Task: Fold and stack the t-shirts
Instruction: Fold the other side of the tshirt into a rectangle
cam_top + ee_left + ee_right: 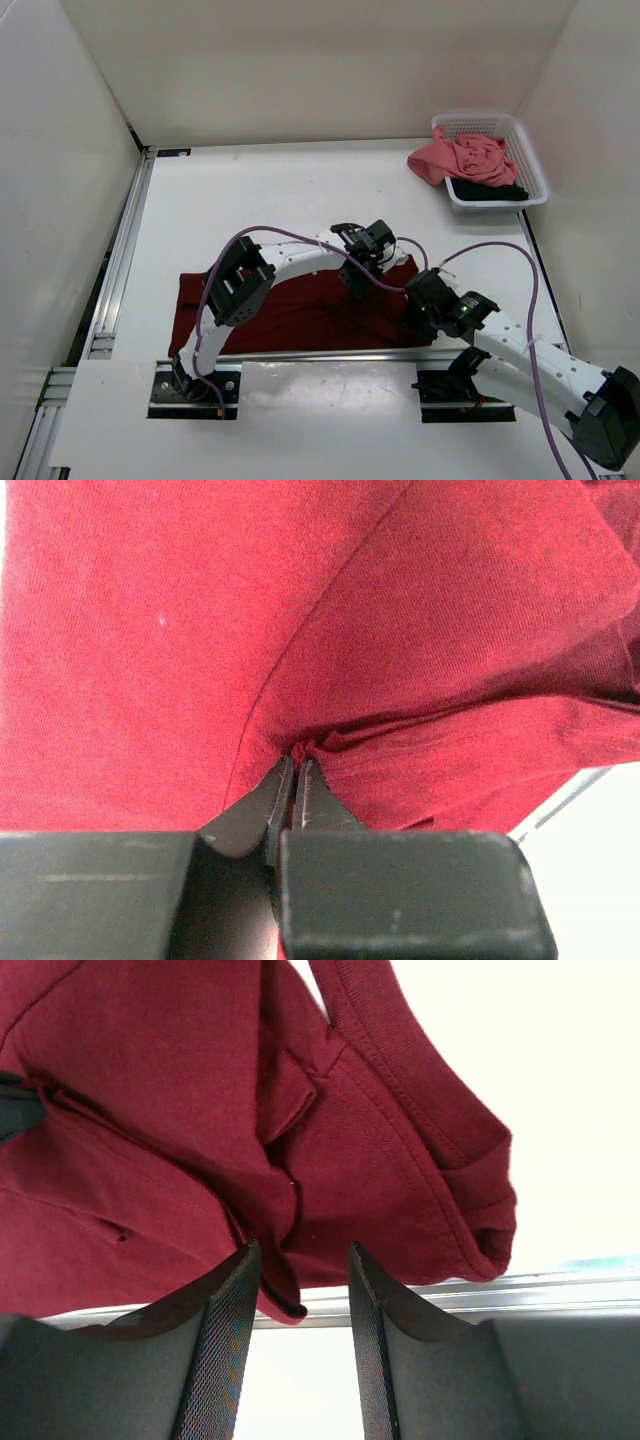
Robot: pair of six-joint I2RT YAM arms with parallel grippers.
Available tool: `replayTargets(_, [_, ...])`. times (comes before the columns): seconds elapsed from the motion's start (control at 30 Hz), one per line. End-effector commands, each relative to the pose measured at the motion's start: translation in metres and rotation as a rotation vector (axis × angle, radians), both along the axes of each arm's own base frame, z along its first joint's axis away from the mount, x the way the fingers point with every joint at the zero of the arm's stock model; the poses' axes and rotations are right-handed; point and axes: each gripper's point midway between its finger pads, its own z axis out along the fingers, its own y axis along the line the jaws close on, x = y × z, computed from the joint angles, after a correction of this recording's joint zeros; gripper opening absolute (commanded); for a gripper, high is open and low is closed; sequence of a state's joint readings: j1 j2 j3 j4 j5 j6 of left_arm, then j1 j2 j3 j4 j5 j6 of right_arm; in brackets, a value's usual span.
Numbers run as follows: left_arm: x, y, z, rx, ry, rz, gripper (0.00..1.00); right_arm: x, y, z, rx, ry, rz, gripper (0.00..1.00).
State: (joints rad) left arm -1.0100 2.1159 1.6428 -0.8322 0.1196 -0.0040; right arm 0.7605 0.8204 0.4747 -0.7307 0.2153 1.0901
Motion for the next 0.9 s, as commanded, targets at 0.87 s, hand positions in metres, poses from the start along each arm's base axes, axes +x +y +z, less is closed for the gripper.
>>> replayTargets(0.87, [0.009,-0.002,0.059,-0.092,-0.088,0.009,0.11,-0.005,0.019,-0.005,0.080,-0.002,0.131,0.52])
